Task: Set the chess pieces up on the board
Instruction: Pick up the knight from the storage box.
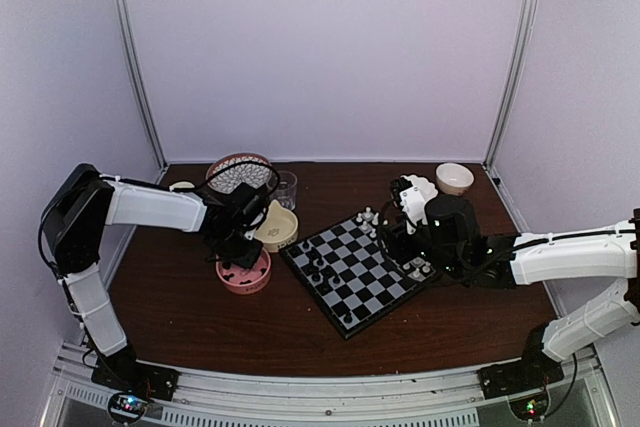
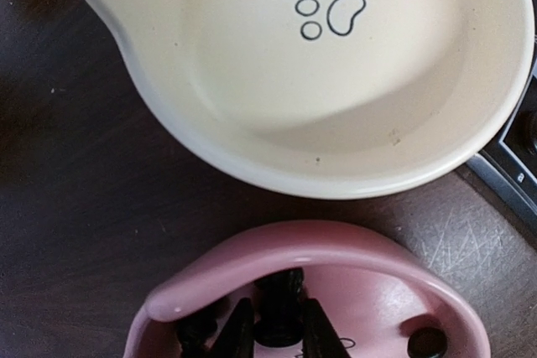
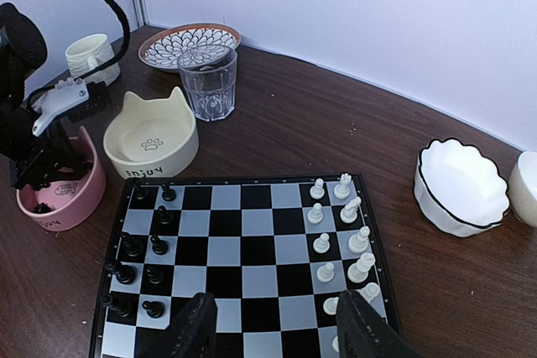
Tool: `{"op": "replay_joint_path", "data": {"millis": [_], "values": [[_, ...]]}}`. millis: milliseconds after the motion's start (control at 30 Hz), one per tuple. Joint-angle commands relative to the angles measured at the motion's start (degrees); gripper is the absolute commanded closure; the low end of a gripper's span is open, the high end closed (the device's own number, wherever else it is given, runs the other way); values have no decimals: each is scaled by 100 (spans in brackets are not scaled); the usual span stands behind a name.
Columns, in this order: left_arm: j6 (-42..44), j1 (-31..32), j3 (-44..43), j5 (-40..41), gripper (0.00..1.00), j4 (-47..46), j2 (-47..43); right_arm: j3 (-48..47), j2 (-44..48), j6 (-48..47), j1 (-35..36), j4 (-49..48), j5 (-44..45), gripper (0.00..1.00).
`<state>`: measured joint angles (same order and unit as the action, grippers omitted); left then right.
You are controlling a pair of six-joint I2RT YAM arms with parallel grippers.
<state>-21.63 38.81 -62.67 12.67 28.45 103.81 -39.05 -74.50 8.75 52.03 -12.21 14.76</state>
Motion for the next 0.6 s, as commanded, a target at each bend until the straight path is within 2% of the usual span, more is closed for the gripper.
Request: {"op": "replay_joint_path", "data": {"millis": [0, 167, 333, 567], "values": [[-45, -49, -20, -80, 81, 170, 34, -86, 58, -32, -26, 8, -6, 49], [36, -49, 218, -203, 83, -67, -382, -102, 78, -11, -26, 24, -99, 49], [234, -40, 867, -576, 85, -738, -1312, -198, 150, 111, -26, 130, -486, 48], [725, 59, 2008, -1865, 86, -2237, -2769, -619, -253, 340, -35, 99, -2209, 48]]}}
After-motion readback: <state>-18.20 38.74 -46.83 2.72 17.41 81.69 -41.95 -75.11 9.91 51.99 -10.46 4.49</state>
